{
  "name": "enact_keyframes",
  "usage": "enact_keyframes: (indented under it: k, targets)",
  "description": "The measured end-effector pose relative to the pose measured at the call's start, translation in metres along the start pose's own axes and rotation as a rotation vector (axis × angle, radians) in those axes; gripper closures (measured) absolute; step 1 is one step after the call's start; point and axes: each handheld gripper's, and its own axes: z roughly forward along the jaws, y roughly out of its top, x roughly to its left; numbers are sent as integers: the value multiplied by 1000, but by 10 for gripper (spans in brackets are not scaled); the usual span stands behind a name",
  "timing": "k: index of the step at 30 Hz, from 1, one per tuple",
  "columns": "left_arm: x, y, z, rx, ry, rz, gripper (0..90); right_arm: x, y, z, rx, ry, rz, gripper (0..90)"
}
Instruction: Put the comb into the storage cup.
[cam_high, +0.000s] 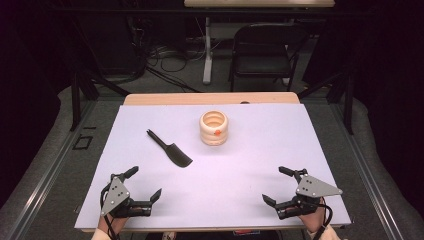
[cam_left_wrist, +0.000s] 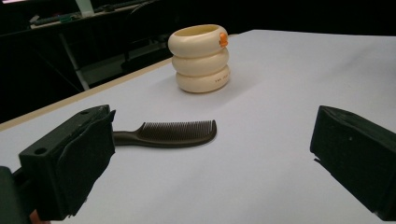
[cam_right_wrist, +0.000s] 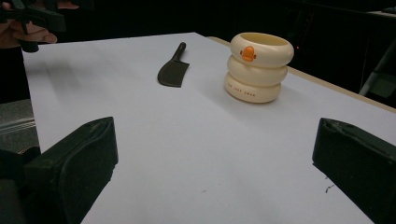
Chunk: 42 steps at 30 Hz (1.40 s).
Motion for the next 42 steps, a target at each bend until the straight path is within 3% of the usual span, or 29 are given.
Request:
enact_keyframes:
  k: [9,15,18,42]
  targets:
    - [1,0,1,11,11,-5,0,1,0,1,-4,2,-1,0]
    - [2,1,5,25,41,26,0,0,0,2,-4,2,-1,0]
    - [5,1,7,27,59,12,0,1,0,3,1,3,1,0]
    - [29,10,30,34,149,25,2,1,-1,4,7,4,2,0]
